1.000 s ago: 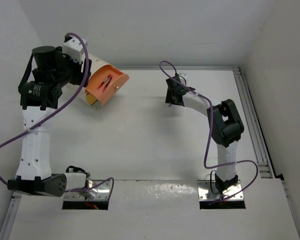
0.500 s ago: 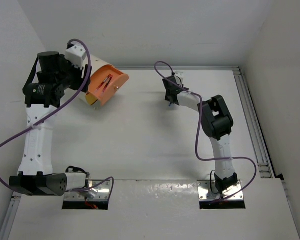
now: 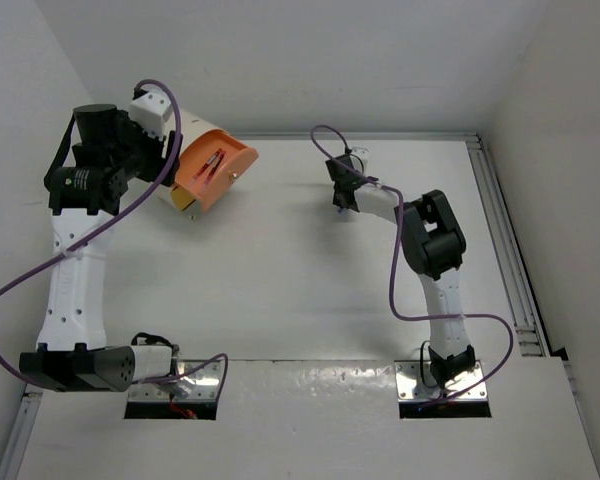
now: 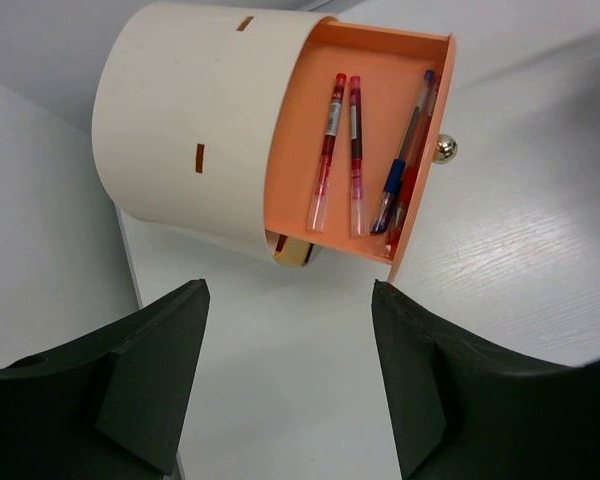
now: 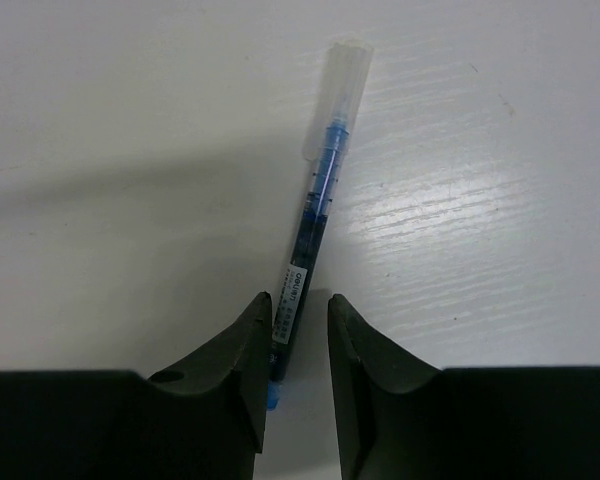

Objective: Sort the stationery into containers
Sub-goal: Pick up the pen from the center of the board.

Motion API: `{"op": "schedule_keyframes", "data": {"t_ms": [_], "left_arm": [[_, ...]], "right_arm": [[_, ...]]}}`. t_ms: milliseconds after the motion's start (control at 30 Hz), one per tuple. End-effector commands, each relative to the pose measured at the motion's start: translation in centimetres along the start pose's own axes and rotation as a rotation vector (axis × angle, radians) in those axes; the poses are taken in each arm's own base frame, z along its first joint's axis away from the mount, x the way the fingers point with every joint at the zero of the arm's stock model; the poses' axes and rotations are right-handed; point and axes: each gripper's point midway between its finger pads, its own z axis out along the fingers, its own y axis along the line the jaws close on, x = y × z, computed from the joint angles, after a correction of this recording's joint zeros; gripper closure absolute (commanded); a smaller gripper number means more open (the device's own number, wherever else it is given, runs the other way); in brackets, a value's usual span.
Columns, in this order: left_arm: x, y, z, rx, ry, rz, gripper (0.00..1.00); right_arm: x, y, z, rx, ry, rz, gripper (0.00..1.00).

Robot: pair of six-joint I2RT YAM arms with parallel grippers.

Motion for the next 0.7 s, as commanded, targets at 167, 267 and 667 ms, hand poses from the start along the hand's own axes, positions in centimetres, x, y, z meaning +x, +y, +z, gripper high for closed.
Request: {"op": "schedule_keyframes", "data": {"t_ms": [167, 267, 667], "left_arm": [[-1.7, 0.7, -1.2, -0.005, -0.047, 0.006, 0.28], [-1.5, 0.6, -1.2, -0.002, -0.043, 0.006, 0.28], [-1.6, 0.7, -1.3, 0.018, -0.054, -0.003, 0.28]], "right_arm": [[1.5, -0.7, 0.0, -0.015, 0.084, 0.023, 0.77], [2.2, -0.7, 0.1, -0.025, 0.129, 0.016, 0.79], [1.4, -0.1, -2.2, -0.145, 0.129, -0.077, 1.00]]}}
